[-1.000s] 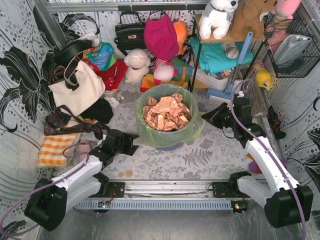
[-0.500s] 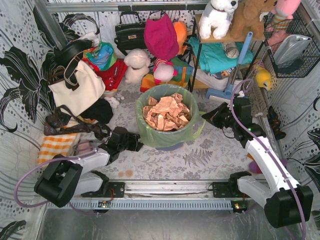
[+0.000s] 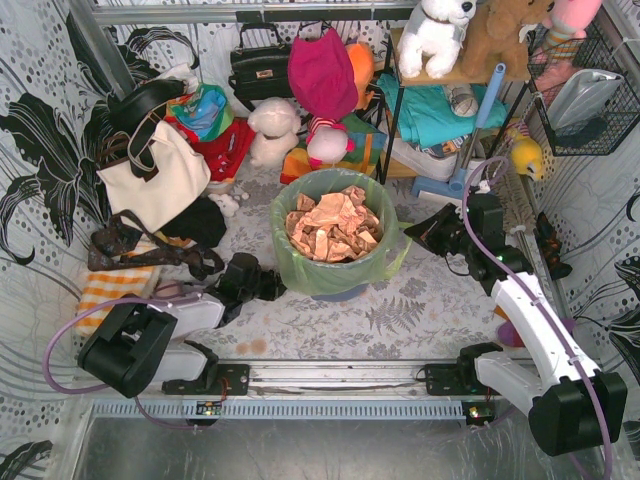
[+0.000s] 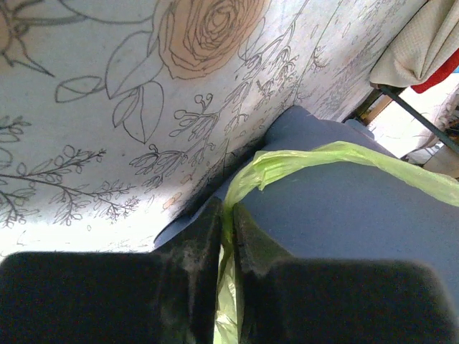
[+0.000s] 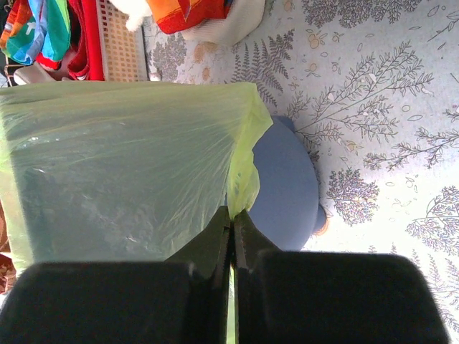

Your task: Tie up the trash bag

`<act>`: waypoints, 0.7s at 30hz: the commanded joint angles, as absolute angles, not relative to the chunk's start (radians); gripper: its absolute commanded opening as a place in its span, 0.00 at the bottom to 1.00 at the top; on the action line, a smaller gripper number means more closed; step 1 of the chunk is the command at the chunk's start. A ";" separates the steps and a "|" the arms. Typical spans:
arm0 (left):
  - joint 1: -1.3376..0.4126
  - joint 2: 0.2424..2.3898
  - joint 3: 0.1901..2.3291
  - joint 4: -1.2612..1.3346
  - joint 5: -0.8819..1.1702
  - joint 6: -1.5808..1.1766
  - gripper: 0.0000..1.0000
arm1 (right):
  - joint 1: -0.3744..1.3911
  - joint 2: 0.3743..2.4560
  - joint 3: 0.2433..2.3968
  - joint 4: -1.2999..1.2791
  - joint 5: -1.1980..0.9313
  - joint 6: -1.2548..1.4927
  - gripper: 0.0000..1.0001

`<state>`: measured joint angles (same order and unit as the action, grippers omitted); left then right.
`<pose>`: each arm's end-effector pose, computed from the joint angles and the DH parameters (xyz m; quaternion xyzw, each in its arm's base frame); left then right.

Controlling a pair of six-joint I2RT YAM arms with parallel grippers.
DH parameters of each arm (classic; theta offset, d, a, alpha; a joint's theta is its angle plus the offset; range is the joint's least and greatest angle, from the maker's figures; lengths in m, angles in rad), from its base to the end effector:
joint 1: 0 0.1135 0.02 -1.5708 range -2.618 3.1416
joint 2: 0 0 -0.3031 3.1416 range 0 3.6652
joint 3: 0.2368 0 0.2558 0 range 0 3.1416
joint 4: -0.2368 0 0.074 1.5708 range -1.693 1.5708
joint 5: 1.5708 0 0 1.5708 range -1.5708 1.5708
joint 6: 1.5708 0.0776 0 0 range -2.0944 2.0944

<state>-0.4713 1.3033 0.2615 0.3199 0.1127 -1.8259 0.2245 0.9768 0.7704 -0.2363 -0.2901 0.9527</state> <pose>0.2015 -0.1125 0.1216 -0.5521 0.7235 -0.3961 0.1217 0.2291 0.0751 0.3089 0.2256 0.8089 0.3953 0.3722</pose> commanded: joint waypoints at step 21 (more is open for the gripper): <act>-0.499 0.832 0.561 -0.434 -0.282 -1.489 0.00 | 0.220 0.889 0.788 -0.268 -0.275 0.967 0.00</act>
<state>-0.4793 0.8677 0.4931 -0.2760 -0.1600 -1.6138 0.2245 0.9230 0.7742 -0.2687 -0.2829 0.9527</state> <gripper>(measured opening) 0.008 0.003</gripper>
